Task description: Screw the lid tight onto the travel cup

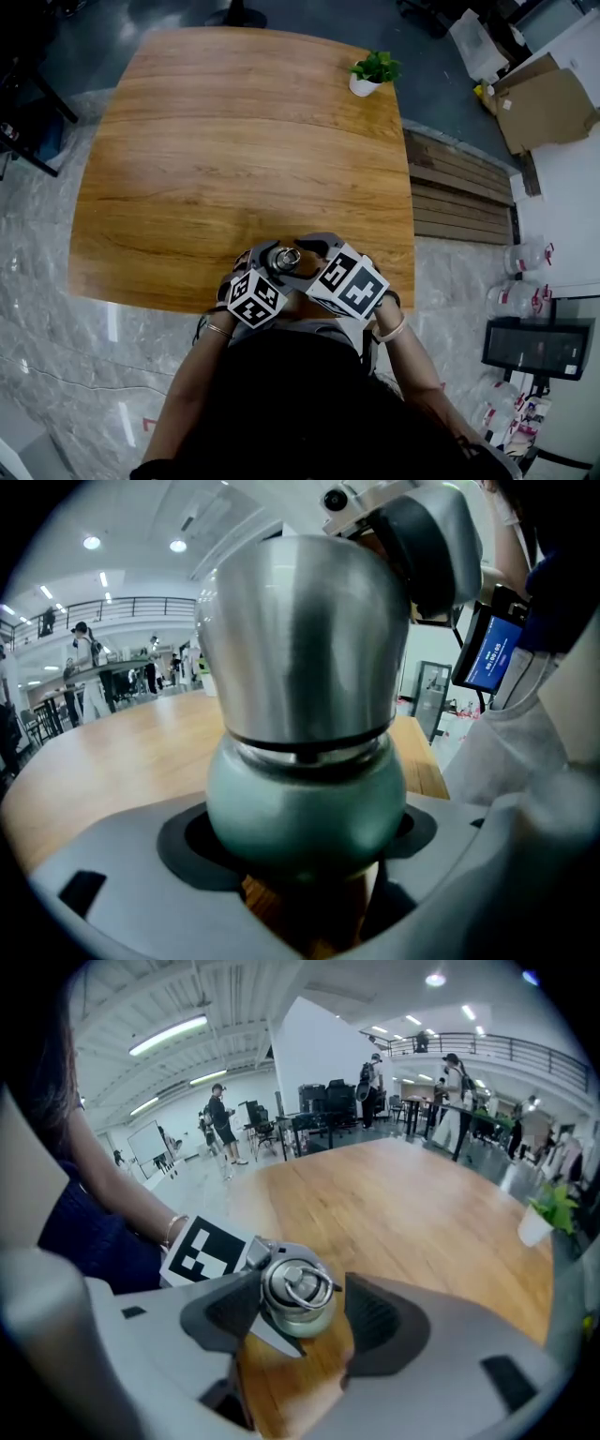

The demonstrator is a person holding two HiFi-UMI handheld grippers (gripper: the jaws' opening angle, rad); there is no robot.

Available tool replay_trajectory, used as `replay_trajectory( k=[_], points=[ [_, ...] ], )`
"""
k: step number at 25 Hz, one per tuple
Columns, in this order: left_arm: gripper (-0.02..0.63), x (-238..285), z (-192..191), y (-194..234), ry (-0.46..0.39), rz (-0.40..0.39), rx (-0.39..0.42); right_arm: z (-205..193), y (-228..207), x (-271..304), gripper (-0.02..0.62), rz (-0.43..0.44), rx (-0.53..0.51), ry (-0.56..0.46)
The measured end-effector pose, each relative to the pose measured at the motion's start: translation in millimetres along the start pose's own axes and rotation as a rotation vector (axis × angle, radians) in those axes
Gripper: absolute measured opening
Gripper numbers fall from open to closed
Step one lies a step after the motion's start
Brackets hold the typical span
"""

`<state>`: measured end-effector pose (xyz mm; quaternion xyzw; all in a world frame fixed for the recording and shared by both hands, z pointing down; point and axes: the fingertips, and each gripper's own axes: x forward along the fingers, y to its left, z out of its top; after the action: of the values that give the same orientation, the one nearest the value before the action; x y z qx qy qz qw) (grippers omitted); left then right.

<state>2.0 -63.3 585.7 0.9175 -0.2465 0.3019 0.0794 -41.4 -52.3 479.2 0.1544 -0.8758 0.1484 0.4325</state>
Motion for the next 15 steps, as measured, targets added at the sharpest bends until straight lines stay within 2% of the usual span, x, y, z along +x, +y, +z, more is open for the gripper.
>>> replay_trajectory(
  k=[8,15],
  points=[
    [0.400,0.6,0.1,0.0,0.002,-0.004,-0.001,-3.4,0.8,8.7,0.266,0.017,0.023,-0.065],
    [0.400,0.6,0.7,0.7,0.001,0.003,-0.003,-4.5,-2.3,7.4,0.255,-0.098,0.203,-0.112]
  ],
)
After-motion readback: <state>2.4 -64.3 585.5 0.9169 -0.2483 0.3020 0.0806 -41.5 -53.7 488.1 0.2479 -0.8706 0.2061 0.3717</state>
